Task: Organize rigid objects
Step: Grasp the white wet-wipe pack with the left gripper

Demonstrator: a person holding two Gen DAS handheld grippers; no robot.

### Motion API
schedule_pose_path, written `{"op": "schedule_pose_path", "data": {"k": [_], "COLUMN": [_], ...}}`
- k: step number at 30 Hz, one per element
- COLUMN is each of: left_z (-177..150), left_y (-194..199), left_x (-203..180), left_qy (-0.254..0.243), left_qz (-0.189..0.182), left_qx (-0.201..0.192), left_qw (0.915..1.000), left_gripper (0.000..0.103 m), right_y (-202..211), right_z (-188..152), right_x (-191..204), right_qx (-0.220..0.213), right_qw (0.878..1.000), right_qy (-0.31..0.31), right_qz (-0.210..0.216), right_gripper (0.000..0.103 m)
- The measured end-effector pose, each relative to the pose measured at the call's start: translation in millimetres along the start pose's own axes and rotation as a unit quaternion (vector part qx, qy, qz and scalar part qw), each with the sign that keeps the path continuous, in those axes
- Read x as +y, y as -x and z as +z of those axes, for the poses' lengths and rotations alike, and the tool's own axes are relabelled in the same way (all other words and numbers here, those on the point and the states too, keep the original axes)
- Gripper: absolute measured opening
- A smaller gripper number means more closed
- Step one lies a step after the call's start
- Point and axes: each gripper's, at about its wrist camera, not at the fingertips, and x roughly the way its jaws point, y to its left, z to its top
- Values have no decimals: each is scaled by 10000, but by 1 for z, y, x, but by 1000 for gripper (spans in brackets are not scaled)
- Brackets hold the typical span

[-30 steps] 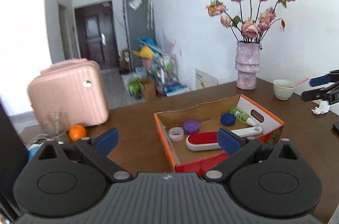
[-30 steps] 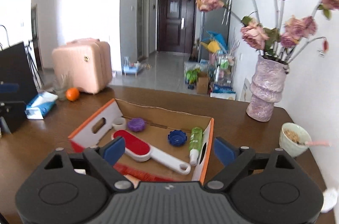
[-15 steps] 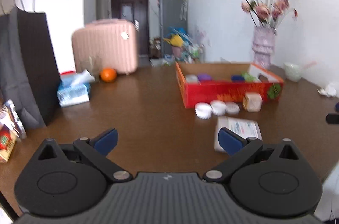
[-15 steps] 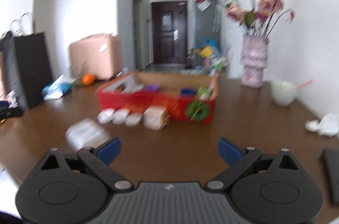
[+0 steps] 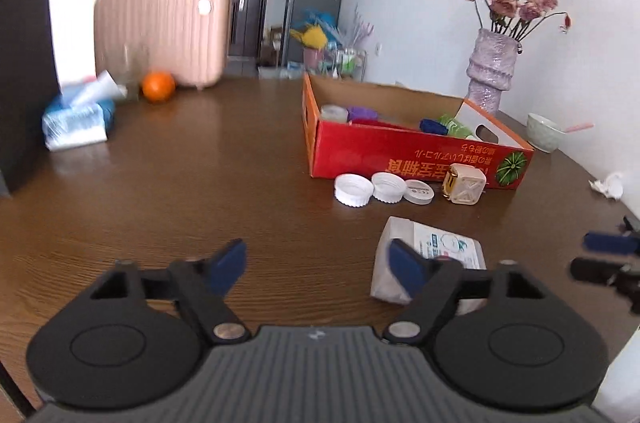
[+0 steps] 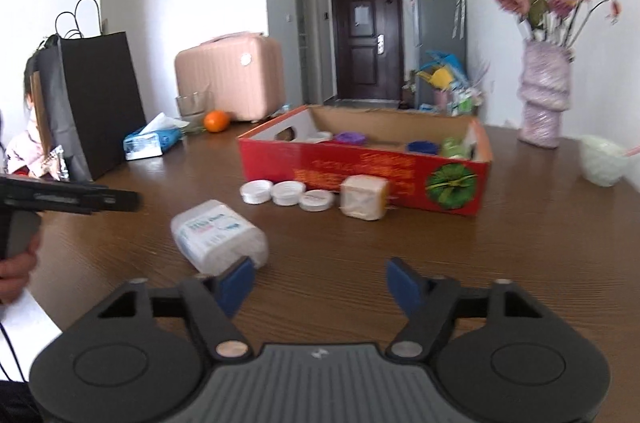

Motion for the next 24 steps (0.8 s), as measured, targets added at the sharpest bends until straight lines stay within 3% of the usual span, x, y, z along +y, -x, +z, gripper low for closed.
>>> {"op": "schedule_pose_path", "data": {"k": [3,5,8,11,13,17,21,24], "left_z": [4,6,5,10,11,-1,-6,-10], "left_y": [-22,-34,-48,-61,-64,-60,-61,-54], "left_x": [3,6,4,-2,-5,-23,-54,-78], "left_qy": [307,541,655,583,643,700,807,462], "left_qz": [-479,-846,-1097,-1325,-1561,-1552,-1737,-1887], "left_qx": [198,328,307,498,622,449,612,663], "left_qw": [9982,9944,9913,9882,9837,9844,9796,9787], "left_gripper": [63,61,60,44,39,39,39,37], "right_y": [-24,-37,-56,-69,-70,-63,-51,-39], "right_z": [7,9,13,14,15,12,6,1], "right_x": [12,26,38,40,36,18,-12,-30], "right_qx": [202,250,331,385,380,368,375,384], "right_qw": [9997,9993,9979,9971,9966,9948,9891,9851], "right_qy": [-105,-16,-125,-312,-460,-850,-1387,-1664], "right_qz": [99,296,547,582,574,429,320,179], "right_gripper": [59,57,53,50,49,44,43,42]}}
